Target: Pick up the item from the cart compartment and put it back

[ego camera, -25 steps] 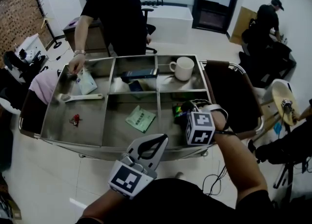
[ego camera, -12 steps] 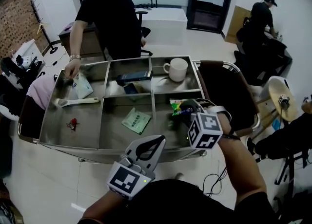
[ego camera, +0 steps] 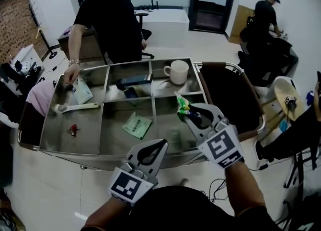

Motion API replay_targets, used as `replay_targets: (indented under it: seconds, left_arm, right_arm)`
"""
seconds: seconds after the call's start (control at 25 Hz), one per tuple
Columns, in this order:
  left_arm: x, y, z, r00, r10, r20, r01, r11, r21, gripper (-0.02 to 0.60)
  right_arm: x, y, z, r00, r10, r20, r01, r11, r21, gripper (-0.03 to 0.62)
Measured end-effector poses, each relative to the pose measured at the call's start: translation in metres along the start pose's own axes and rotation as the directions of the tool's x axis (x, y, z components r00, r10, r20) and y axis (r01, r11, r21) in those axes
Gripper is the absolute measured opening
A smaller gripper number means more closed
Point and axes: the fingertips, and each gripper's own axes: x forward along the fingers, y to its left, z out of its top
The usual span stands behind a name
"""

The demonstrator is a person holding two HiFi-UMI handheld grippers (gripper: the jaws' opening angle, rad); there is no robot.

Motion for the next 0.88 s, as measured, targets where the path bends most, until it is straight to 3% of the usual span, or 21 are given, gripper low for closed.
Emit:
replay_targets:
  seconds: [0.28,0.52,0.76,0.88]
  left_arm:
    - [0.0,0.0,0.001,1.0,0.005,0.008,-0.005,1.0,0.0,0.0]
    - [0.0,0.002,0.004,1.0,0.016,0.017,-0.016,1.0,0.001,0.0]
    - [0.001,0.002,0.005,1.0,0.014,0.027,-0.014,1.0,-0.022,0.0]
    - [0.001,0.001,0.006,0.999,0.012,0.031,-0.011,0.999,-0.031,0.0]
  right_arm:
    - [-0.014,-0.001,0.002,0.994,0.032,0.105,-0.055,0.973,0.224,0.104]
    - [-0.036,-0.011,0.006,0.968,0.001,0.251,-0.125,0.871,0.476,0.103]
    - [-0.063,-0.01,-0.003,0.942,-0.052,0.331,-0.17,0.777,0.606,0.103]
    - [-0.074,-0.007,-0.002,0.931,-0.069,0.359,-0.187,0.754,0.63,0.103]
